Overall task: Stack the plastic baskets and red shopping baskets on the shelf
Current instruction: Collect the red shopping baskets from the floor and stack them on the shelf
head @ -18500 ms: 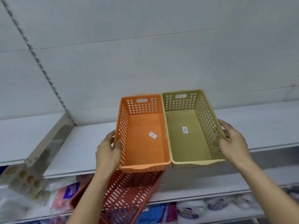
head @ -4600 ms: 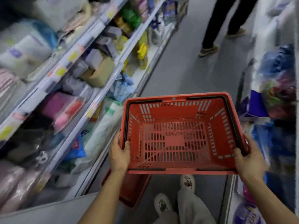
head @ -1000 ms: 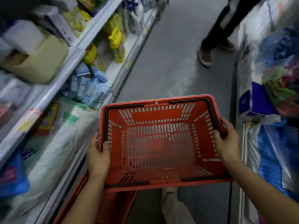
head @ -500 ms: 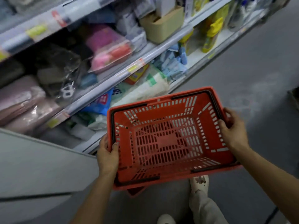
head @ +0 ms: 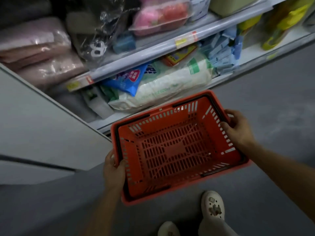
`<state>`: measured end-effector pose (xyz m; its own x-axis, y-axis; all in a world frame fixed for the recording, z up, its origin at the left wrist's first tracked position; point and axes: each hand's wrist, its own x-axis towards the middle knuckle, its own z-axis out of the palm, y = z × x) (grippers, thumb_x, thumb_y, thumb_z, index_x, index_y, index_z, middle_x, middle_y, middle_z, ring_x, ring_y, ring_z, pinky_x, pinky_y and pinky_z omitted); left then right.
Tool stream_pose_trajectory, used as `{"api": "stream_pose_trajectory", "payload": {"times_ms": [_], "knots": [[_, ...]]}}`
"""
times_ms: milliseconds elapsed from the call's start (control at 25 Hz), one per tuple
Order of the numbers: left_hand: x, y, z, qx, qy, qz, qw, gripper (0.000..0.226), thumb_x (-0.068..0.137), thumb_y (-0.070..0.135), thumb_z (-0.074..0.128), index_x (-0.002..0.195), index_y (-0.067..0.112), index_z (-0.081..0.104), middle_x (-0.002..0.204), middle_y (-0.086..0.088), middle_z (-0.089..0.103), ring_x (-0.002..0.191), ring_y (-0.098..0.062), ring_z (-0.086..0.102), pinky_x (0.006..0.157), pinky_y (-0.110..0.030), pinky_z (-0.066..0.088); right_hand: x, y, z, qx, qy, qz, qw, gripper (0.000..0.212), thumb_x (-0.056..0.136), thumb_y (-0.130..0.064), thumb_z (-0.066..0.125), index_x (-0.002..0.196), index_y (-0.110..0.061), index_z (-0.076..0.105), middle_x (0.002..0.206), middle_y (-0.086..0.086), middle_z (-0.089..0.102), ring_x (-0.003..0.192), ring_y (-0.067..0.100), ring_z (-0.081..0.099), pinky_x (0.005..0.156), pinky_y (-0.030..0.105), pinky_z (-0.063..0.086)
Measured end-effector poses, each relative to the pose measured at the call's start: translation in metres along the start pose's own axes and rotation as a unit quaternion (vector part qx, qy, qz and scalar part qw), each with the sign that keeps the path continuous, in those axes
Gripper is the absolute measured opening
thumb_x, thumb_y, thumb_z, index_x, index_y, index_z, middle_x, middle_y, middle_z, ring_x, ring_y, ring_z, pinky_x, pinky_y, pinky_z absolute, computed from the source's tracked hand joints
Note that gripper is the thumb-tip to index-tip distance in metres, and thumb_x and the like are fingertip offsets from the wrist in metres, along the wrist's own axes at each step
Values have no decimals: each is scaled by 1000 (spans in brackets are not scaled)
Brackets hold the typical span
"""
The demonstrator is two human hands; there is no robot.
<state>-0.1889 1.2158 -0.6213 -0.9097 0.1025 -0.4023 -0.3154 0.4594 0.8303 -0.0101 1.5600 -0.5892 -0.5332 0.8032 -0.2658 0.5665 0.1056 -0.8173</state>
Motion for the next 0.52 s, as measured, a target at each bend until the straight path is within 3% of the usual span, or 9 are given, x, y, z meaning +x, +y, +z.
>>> {"api": "stream_pose_trajectory", "payload": {"times_ms": [80, 160, 320, 400, 520], "knots": [[6, -19, 9, 3, 4, -1, 1000, 58, 84, -10, 59, 136, 15, 48, 117, -16, 66, 100, -30, 66, 86, -42, 54, 9, 16, 9, -15, -28, -1, 999, 47, 90, -13, 59, 134, -18, 45, 101, 2, 64, 82, 7, 65, 66, 23, 52], [12, -39, 17, 11, -9, -13, 1000, 61, 84, -12, 58, 139, 14, 46, 121, -11, 63, 105, -25, 62, 91, -39, 51, 17, 38, 20, -25, -56, 12, 998, 53, 88, -13, 62, 137, -19, 43, 110, 4, 64, 91, 17, 66, 78, 34, 55], [27, -87, 31, 28, -69, -30, 997, 64, 87, -3, 61, 145, 13, 39, 142, -5, 49, 127, -21, 48, 104, -33, 38, 29, 97, 41, -99, -109, 64, 987, 71, 85, -10, 68, 146, -15, 33, 144, 11, 46, 127, 35, 47, 102, 49, 40], [32, -106, 37, 49, -88, -6, 995, 62, 90, 2, 61, 145, 14, 37, 135, 1, 49, 122, -14, 46, 102, -30, 36, 30, 124, 51, -128, -123, 68, 982, 74, 84, -11, 68, 148, -18, 30, 146, 9, 45, 129, 36, 45, 104, 50, 38], [38, -132, 46, 38, -90, 20, 995, 61, 92, 9, 61, 145, 23, 35, 122, 13, 55, 105, -2, 57, 95, -28, 46, 33, 150, 65, -106, -132, 53, 984, 76, 85, -11, 67, 148, -25, 26, 129, -1, 52, 116, 26, 53, 101, 47, 41]]}}
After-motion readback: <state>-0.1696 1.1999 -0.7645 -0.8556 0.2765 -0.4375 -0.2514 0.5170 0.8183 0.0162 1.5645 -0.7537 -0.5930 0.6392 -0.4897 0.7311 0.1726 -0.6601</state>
